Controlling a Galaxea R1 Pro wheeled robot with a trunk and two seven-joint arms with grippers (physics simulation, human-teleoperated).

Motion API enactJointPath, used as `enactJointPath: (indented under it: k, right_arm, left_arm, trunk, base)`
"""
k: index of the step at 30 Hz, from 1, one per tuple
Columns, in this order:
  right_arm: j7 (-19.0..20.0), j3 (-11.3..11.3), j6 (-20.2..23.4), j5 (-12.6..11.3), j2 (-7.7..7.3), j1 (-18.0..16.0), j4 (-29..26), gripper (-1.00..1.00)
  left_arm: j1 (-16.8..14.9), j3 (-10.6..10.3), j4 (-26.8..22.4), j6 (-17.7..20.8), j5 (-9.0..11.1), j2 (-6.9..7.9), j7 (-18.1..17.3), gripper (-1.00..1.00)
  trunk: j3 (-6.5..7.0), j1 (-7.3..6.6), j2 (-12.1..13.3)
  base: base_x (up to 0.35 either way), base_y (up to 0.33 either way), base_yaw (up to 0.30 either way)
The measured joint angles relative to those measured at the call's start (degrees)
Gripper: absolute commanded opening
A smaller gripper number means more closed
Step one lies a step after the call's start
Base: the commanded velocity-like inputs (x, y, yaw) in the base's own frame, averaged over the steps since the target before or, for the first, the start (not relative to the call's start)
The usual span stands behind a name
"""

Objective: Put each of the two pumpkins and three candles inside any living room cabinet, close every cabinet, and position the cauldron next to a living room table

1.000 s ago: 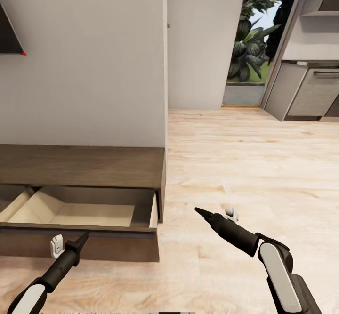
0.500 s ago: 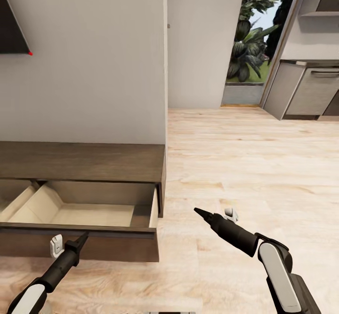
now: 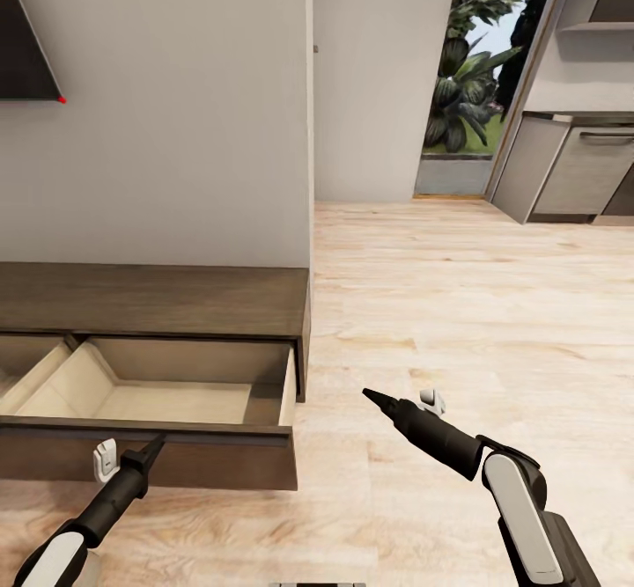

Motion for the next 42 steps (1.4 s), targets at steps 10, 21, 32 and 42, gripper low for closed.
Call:
enactJointPath:
  k: [10, 21, 32, 42]
  right_arm:
    - [0.0, 0.0, 0.0, 0.0, 0.04, 0.01, 0.0, 1.0]
    - [0.0, -0.17, 0.0, 0.04, 0.09, -0.01, 1.63, 1.0]
    - [0.0, -0.18, 0.0, 0.03, 0.06, 0.0, 1.67, 1.0]
    - [0.0, -0.12, 0.0, 0.04, 0.09, -0.01, 1.67, 1.0]
  left_arm:
    - [0.0, -0.01, -0.03, 0.0, -0.02, 0.0, 0.05, -1.0]
    - [0.0, -1.95, -0.41, 0.1, 0.01, -0.03, 0.42, 1.0]
    - [-0.01, -2.03, -0.41, 0.51, 0.15, -0.03, 0.72, 1.0]
    - [-0.01, -1.97, -0.41, 0.76, 0.23, -0.03, 0.73, 1.0]
  trunk:
    - [0.0, 0.0, 0.0]
    - [0.01, -0.01, -0.01]
    - [0.01, -0.01, -0.01]
    - [0.01, -0.01, -0.01]
  base:
    - [0.0, 0.0, 0.0]
    - [0.0, 0.0, 0.0]
    - [-0.128, 0.0, 0.0]
    - [-0.103, 0.0, 0.0]
